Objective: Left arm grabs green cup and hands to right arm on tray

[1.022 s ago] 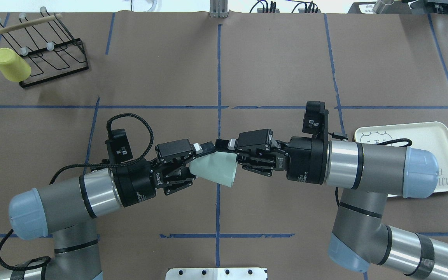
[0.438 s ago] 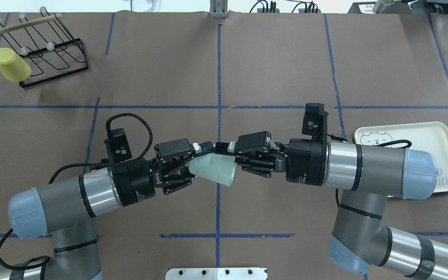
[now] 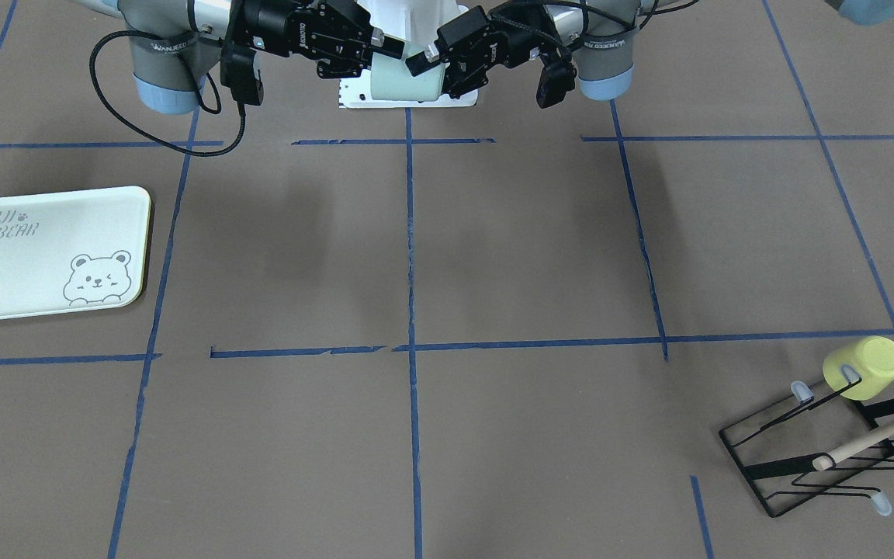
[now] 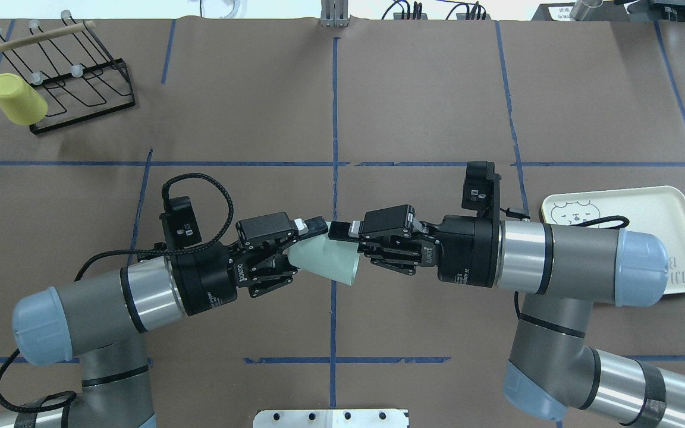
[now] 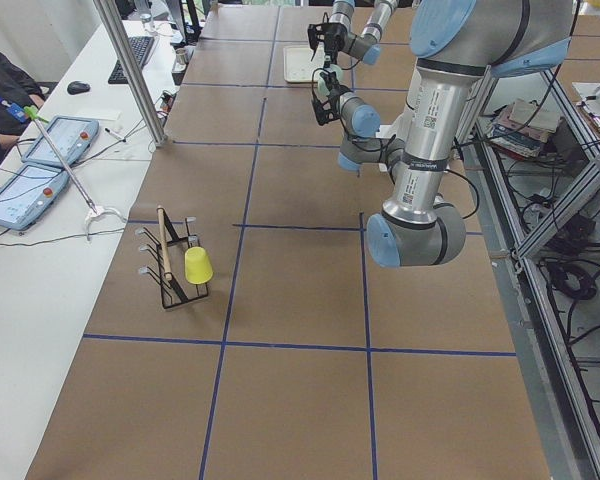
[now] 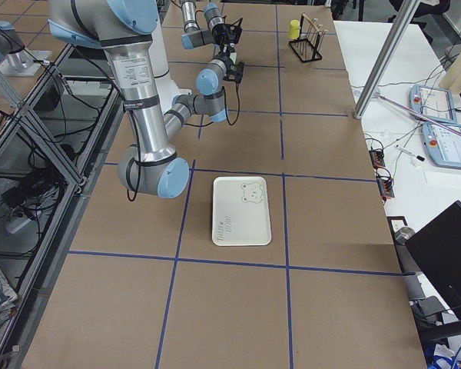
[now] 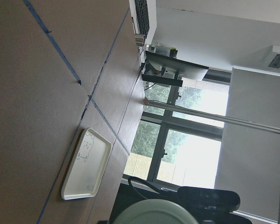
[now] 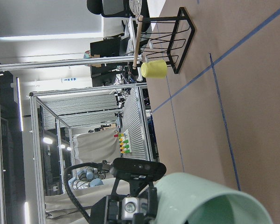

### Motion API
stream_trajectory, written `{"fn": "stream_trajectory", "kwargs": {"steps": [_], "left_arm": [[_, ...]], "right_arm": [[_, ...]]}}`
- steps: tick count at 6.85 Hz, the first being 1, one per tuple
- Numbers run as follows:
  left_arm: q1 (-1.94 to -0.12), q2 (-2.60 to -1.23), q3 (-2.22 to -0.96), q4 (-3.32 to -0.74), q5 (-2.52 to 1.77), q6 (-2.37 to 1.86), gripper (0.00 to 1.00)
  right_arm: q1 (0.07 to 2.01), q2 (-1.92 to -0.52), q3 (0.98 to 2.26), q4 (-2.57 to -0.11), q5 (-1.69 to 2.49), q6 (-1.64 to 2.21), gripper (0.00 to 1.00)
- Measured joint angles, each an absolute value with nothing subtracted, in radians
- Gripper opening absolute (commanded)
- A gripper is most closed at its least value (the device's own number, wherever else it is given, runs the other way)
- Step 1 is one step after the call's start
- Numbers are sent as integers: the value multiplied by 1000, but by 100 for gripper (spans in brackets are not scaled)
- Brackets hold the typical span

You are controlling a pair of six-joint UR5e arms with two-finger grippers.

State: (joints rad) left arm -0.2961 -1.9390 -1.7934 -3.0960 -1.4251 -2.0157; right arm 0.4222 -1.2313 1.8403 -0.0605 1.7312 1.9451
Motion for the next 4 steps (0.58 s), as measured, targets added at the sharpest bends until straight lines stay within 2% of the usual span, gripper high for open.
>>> {"fn": "stream_trajectory", "kwargs": {"steps": [4], "left_arm": [[-295,-1939,-1792,-3097,-1425,-2015,45]], "right_arm": [[415,-1233,1839,-61,1732,1945,34]]}}
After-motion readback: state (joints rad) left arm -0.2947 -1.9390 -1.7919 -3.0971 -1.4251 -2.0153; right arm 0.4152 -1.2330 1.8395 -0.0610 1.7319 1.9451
